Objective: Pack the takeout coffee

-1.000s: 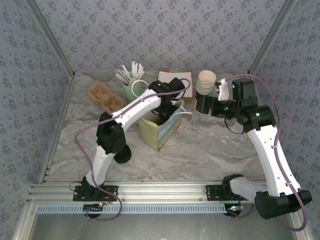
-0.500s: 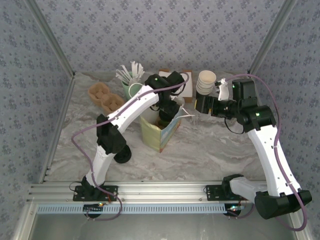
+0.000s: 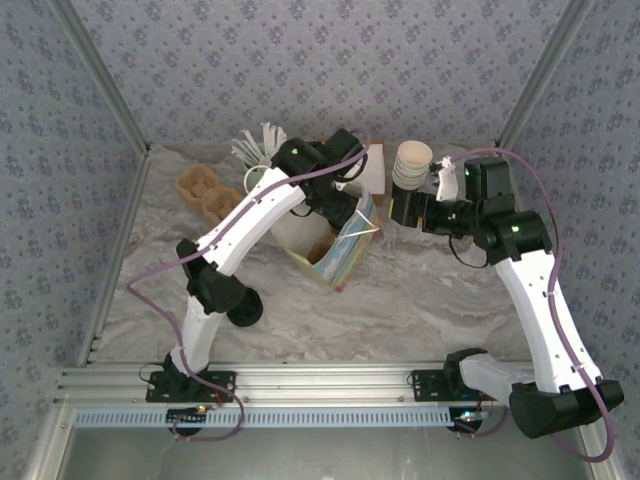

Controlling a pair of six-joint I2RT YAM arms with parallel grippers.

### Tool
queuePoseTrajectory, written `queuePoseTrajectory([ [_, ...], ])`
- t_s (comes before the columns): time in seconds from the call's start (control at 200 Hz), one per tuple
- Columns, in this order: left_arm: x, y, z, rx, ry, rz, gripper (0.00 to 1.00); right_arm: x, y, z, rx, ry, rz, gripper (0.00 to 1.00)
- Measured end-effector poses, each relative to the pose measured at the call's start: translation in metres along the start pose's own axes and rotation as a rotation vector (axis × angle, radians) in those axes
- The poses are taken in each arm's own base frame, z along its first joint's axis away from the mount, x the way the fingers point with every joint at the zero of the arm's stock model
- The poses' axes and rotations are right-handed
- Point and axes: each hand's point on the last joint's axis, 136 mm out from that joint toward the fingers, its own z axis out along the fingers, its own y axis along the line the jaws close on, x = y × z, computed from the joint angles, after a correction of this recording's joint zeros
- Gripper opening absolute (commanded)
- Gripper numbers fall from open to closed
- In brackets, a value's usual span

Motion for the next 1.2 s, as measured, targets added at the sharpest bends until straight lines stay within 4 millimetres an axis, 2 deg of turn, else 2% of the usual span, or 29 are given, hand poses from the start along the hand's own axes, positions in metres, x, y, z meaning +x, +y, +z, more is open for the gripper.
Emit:
queuePoseTrajectory([
  [0.275,0.006,-0.001,0.002,-0.007,0.025,0.002,0.88,-0.003,0.003,0.000,-0.015,-0.010,0.002,0.61],
  [0.495,0.020,-0.008,0.025,-0.008,0.094,0.023,0.88,-0.009,0.005,0.006,-0.034,-0.038,0.007,0.62],
  [0.71,0.032,-0.013,0.046,-0.001,0.145,0.029,0.89,-0.009,0.000,0.038,-0.047,-0.007,0.014,0.64],
  [0.944,0.029,-0.018,0.051,0.022,0.136,0.010,0.89,-0.001,0.004,0.080,-0.054,0.062,-0.015,0.65],
  [1.199,0.026,-0.020,0.053,0.030,0.120,-0.004,0.89,0.004,-0.006,0.094,-0.006,0.065,-0.025,0.63],
])
